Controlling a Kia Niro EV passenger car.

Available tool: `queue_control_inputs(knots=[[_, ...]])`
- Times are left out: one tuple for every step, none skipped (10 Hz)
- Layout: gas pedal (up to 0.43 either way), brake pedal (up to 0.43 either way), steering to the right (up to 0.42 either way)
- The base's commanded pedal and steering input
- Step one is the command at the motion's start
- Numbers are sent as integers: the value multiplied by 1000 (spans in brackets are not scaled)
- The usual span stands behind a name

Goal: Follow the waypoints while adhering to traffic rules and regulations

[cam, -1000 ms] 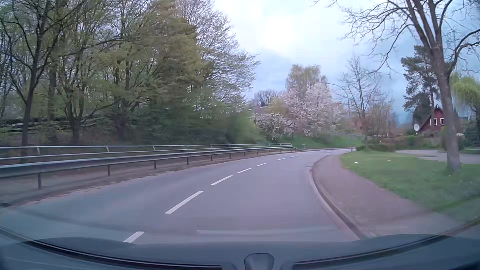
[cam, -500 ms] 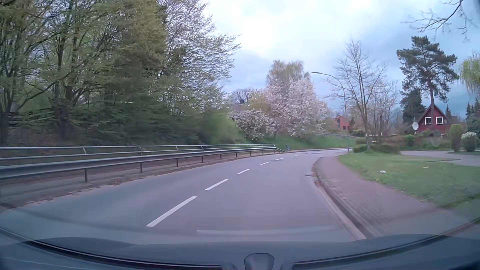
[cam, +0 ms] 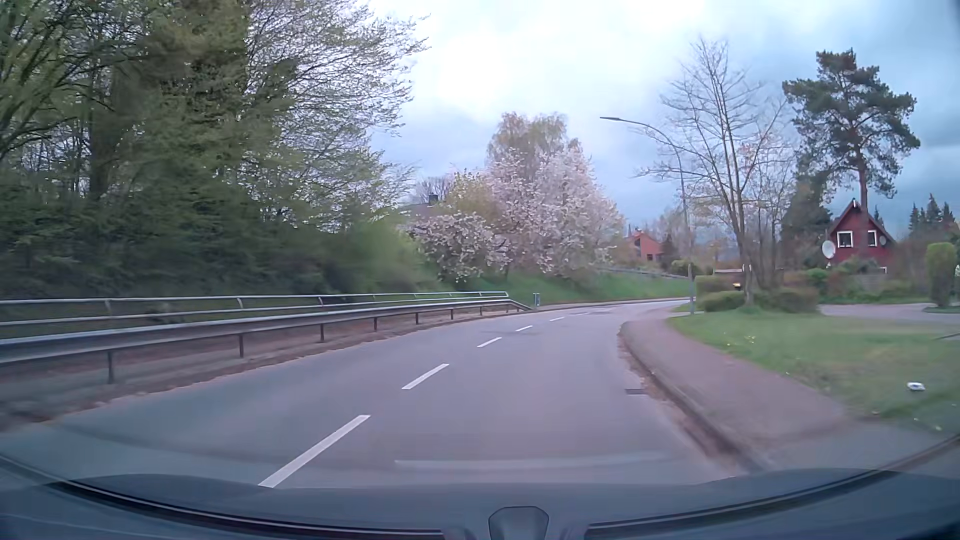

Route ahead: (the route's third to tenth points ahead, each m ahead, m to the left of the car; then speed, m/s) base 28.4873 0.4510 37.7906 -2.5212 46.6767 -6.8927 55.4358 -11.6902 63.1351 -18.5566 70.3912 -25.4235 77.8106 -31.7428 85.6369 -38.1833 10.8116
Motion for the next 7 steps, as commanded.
queue_control_inputs(knots=[[79, 0, 68], [79, 0, 68], [79, 0, 68], [79, 0, 68], [79, 0, 68], [79, 0, 68], [79, 0, 67]])
